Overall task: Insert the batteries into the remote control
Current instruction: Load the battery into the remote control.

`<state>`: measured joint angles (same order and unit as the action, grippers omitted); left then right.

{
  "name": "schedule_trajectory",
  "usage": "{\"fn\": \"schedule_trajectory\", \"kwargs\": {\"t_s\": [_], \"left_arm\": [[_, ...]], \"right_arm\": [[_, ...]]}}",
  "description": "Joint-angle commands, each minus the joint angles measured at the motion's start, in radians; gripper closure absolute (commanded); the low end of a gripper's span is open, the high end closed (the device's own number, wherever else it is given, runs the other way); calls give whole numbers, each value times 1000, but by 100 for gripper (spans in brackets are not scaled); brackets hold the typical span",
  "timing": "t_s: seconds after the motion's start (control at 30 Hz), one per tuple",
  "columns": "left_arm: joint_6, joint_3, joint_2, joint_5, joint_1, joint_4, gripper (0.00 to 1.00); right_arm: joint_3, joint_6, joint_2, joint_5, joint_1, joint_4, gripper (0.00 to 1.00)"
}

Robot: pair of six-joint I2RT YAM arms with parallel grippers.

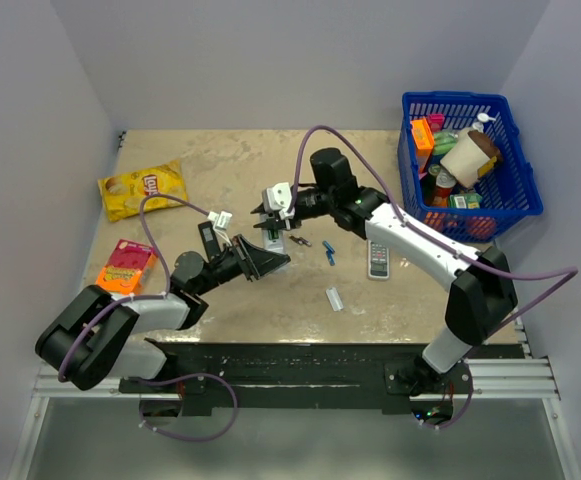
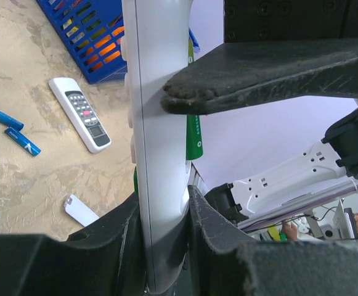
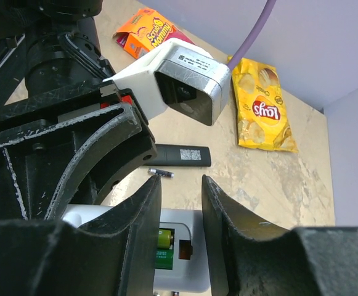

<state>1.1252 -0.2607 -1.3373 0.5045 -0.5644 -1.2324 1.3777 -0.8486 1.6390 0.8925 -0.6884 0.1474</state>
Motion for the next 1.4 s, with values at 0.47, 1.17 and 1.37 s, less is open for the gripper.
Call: {"fn": "schedule_trajectory", "kwargs": {"t_s": [0.47, 1.17, 1.37], "left_arm": [[-4, -40, 3, -60, 21, -288, 100], [10, -28, 3, -58, 21, -302, 100], [10, -26, 10, -54, 21, -300, 100]], "right_arm": [[63, 119, -182, -35, 12, -26, 50], [-146, 0, -229, -248, -63, 46, 72], [-146, -1, -212, -245, -77, 29, 74]]}}
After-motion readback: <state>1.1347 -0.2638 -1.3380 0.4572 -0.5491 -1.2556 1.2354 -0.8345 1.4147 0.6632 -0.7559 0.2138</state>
